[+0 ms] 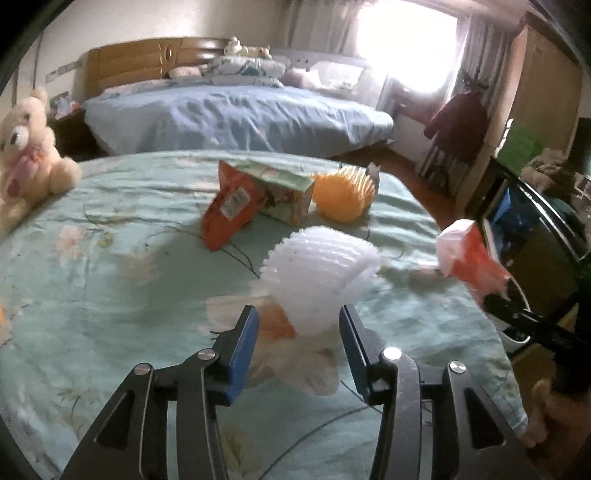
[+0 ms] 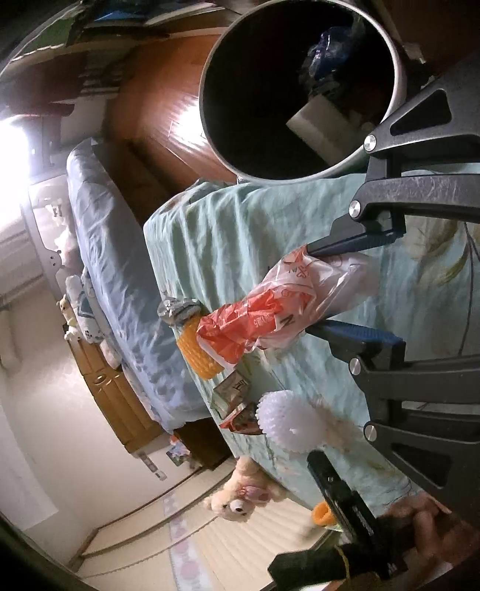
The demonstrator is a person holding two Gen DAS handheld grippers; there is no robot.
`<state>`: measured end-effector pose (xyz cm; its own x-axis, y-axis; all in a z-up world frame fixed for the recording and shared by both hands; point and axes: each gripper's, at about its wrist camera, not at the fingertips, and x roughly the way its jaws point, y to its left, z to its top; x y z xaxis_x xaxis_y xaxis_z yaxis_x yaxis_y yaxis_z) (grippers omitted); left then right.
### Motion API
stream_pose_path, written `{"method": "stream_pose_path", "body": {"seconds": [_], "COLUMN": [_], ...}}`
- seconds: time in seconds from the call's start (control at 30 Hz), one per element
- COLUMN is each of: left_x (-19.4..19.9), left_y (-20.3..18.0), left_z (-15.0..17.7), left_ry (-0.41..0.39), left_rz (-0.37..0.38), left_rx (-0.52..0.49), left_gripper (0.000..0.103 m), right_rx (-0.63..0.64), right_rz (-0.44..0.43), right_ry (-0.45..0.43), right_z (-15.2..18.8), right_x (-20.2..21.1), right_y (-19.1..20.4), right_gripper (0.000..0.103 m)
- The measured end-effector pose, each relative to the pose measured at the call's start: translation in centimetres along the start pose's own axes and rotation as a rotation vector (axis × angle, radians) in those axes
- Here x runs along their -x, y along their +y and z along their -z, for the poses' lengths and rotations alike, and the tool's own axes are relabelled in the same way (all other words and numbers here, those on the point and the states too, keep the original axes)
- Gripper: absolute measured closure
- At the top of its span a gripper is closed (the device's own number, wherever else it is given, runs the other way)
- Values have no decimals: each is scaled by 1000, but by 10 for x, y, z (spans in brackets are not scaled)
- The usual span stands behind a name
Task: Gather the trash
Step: 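Grasp the red-and-white plastic bag with the right tool, then carry the foam net and plastic bag over the bin and open both tools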
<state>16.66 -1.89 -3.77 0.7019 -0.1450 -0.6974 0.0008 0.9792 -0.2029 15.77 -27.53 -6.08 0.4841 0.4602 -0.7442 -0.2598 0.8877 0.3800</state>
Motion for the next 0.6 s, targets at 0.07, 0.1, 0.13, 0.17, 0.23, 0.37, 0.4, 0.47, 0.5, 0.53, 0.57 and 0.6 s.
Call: {"method": "stream_pose_path", "body": {"seconds": [0.07, 0.1, 0.13, 0.17, 0.23, 0.37, 0.4, 0.47, 0.5, 0.53, 0.57, 0.6], "left_x": [-10, -13, -17, -23, -28, -23, -22, -20, -19, -19, -19, -19], "left_y": [-5, -8, -11, -15, -15, -18, -22, -27, -33, -38, -43, -50], "left_z": [-2, -3, -3, -4, -5, -6, -6, -5, -5, -5, -5, -6], "left_ry": [18, 21, 24, 34, 52, 31, 30, 30, 30, 31, 31, 32], "left_rz": [8, 15, 21, 25, 47, 67, 77, 95, 110, 120, 131, 143], "left_rx": [-16, -27, -40, -54, -46, -53, -60, -70, -79, -86, -96, -109], "left_gripper": [60, 67, 71, 84, 90, 93, 93, 93, 93, 93, 93, 93], "right_rx": [-6, -9, -11, -14, -22, -34, -39, -46, -51, -55, -59, -64], "right_rz": [-3, -2, 0, 2, 6, 19, 22, 29, 34, 37, 41, 48], "right_ry": [-2, -5, -6, -8, -13, -30, -33, -39, -42, -44, -45, -46], "right_z": [1, 1, 1, 1, 2, 3, 3, 3, 4, 4, 4, 5], "right_x": [1, 1, 2, 2, 5, 13, 14, 18, 20, 21, 23, 25], "right_y": [0, 0, -1, -2, -5, -11, -13, -17, -20, -21, -24, -27], "right_gripper": [68, 68, 68, 68, 68, 68, 68, 68, 68, 68, 68, 68]}}
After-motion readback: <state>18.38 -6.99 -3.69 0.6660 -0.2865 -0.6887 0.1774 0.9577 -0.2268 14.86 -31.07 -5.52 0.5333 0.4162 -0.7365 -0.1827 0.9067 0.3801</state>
